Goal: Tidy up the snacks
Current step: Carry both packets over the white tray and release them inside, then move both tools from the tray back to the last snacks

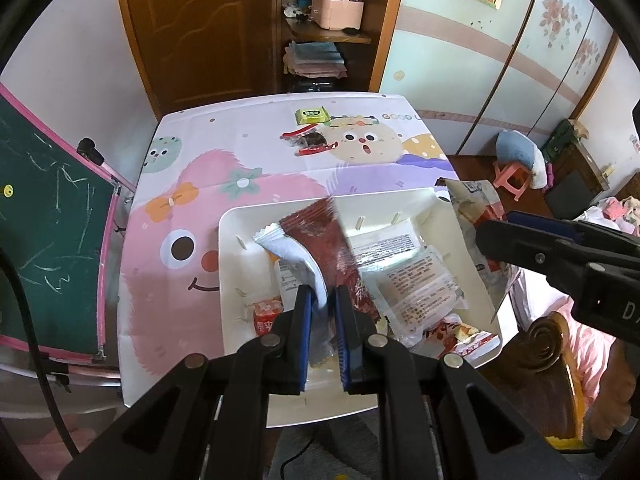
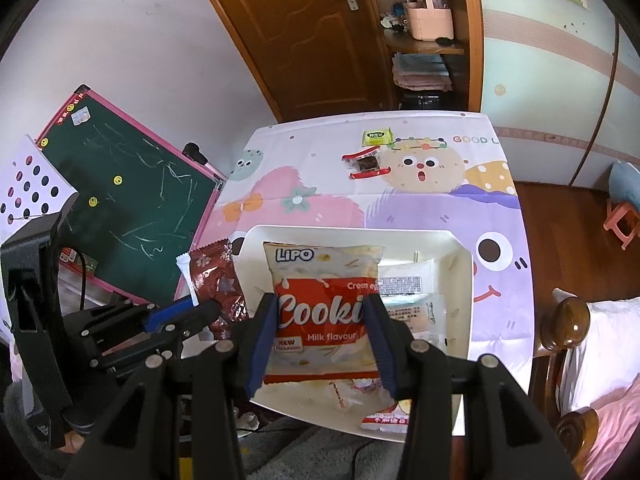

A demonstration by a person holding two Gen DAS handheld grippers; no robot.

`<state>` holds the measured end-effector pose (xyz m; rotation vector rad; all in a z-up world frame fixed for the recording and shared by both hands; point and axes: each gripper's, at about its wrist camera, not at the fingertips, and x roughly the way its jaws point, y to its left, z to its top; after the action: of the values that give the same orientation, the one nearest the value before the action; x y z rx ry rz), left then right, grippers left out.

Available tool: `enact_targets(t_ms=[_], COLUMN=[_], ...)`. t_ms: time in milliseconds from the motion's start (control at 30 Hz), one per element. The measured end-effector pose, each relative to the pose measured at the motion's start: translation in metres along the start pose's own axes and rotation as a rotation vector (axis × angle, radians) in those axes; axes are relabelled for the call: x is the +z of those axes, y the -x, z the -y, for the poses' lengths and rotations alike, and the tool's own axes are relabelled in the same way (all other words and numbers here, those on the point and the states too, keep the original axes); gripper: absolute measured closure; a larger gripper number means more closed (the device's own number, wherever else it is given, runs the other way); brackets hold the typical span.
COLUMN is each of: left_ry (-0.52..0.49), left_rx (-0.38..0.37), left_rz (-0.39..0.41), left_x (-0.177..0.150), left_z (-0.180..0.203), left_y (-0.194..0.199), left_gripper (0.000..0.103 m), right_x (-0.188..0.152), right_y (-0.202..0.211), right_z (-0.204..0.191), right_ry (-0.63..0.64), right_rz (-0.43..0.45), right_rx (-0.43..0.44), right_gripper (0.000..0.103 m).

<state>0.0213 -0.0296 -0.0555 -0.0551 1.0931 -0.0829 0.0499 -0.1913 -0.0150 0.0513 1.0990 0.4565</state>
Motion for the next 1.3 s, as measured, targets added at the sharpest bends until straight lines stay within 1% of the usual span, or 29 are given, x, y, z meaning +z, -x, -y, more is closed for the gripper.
enact_targets(t_ms=[67, 100, 167, 233, 267, 300, 333, 767, 1300], left_ry=[-0.005, -0.005, 0.001, 0.014, 0.024, 0.026, 0.023, 0.033, 0.031], left_rx=[0.005, 0.008, 0.022, 0.039, 0.055, 0.060, 0.062, 0.069, 0.060], left_rz=[0.002, 0.000, -0.002, 0.004, 0.018, 0.031, 0.041, 0.034, 0.023], left_x=[0.000, 0.000, -0.001, -0.001, -0.002, -0.002, -0.003, -0.003, -0.004], left_z=[0.000, 0.001, 0.000, -0.003, -0.004, -0.006, -0.006, -0.010, -0.008], left_y=[0.000, 0.000, 0.000, 0.001, 0.003, 0.005, 0.008, 0.010, 0.011], left_gripper=[0.093, 0.091, 0.073, 0.028, 0.022, 0.020, 0.019, 0.019, 0.019], right_x=[-0.001, -0.001, -0.001, -0.001, -0.001, -0.001, -0.001, -0.002, -0.003], right_y=[0.001, 0.001, 0.002, 0.002, 0.003, 0.003, 0.003, 0.008, 0.007], right_z=[-0.001, -0.002, -0.003, -0.002, -0.002, -0.002, -0.002, -0.010, -0.010], right_ry=[0.003, 0.003, 0.003, -0.006, -0.012, -0.017, -0.018, -0.003, -0.002], right_rz=[0.010, 0.019, 0.026, 0.025, 0.024, 0.025, 0.025, 0.030, 0.028], right_rx=[-0.018, -0.028, -0.046, -0.043, -0.038, -0.035, -0.035, -0.025, -0.022], right_gripper=[0.058, 0.058, 0.058, 0.058, 0.058, 0.058, 0.058, 0.058, 0.058])
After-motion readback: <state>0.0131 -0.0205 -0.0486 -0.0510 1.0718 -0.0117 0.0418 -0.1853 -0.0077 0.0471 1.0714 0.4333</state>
